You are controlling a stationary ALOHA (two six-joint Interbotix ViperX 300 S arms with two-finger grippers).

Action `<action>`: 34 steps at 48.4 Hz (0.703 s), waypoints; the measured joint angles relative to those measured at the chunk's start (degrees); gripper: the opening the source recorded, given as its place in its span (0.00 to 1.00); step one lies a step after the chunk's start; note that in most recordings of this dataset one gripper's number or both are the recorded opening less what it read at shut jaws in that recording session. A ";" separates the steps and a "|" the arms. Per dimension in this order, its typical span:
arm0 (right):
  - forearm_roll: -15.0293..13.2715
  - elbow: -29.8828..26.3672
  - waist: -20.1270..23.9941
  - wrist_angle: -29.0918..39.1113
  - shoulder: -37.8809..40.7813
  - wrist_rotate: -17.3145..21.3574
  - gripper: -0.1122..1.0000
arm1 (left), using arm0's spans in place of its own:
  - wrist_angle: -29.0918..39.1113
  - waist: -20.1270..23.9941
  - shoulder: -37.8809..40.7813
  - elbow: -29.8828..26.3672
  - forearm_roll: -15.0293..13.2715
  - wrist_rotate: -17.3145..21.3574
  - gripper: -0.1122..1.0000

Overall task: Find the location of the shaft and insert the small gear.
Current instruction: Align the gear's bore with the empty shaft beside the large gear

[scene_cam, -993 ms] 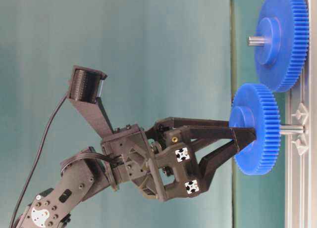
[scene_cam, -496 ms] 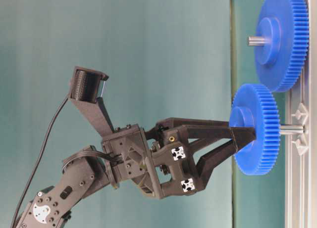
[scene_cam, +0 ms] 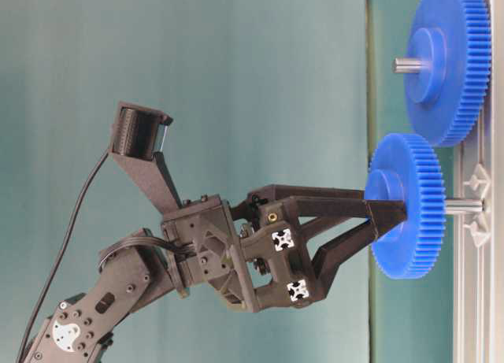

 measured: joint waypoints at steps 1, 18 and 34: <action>-0.09 0.00 0.00 0.00 0.00 0.00 0.15 | 0.00 0.00 -0.09 0.00 0.00 0.00 0.85; 0.00 0.09 0.00 0.26 0.00 0.09 0.15 | 0.00 0.09 0.00 -2.02 0.09 -1.14 0.92; -0.09 0.09 0.00 0.35 0.00 0.00 0.15 | 1.85 0.09 0.00 -2.64 0.00 -1.14 0.92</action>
